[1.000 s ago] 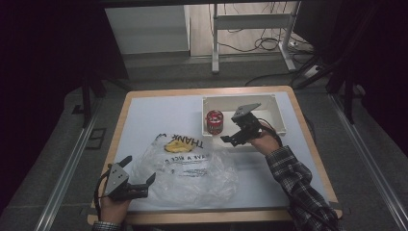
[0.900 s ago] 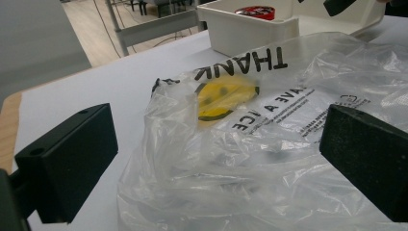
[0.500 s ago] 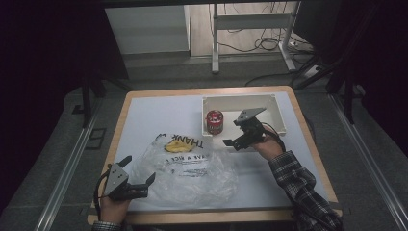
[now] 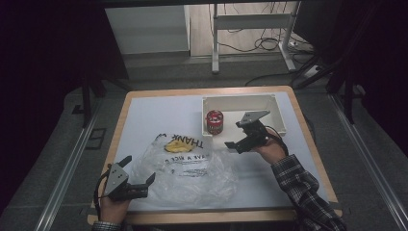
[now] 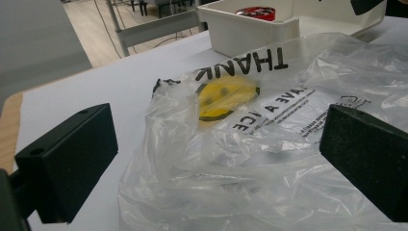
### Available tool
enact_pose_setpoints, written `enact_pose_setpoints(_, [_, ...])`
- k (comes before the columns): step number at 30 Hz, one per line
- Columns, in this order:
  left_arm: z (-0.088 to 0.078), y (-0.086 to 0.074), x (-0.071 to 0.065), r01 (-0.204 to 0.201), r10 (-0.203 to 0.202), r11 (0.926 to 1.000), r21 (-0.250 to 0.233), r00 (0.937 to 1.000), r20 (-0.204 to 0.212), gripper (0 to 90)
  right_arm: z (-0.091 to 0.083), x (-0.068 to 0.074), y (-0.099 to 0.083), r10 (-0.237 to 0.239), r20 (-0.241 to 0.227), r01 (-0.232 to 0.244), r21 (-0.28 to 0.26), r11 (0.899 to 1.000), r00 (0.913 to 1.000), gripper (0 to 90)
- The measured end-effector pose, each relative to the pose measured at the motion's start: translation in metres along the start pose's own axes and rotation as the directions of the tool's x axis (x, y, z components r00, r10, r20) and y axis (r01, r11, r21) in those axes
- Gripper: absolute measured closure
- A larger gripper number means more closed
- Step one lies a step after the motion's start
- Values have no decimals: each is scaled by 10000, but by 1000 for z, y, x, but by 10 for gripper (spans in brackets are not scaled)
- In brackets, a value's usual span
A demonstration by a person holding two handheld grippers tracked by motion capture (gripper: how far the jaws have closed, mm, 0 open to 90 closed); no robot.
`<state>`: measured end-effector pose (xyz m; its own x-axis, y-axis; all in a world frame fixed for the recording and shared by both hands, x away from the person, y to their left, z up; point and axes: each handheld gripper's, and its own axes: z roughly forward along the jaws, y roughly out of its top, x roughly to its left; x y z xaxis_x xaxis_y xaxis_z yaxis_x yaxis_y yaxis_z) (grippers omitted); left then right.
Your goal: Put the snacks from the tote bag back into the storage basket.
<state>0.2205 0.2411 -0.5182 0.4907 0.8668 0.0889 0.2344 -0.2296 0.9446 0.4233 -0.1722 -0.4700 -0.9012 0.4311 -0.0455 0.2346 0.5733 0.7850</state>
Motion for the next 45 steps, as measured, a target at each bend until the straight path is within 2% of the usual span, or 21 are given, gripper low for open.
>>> enact_pose_setpoints(14, [0, 0, 0, -13, 13, 10000, 5, 10000, 11, 0, -10, 7, -9, 77, 7, -77, -177, 9998, 10000, 47])
enact_pose_setpoints(24, [0, 0, 0, -16, 16, 10000, -8, 10000, 18, 0, -18, 12, -19, 105, 196, -101, -208, 9997, 9998, 42])
enact_pose_setpoints(34, [0, 0, 0, -21, 21, 10000, -16, 10000, 33, 0, -29, 17, -26, 186, 361, -159, -727, 9972, 9992, 39])
enact_pose_setpoints(45, [0, 0, 0, -24, 24, 10000, -7, 10000, 35, 0, -40, 21, -35, 204, 504, -153, -990, 9950, 9985, 38])
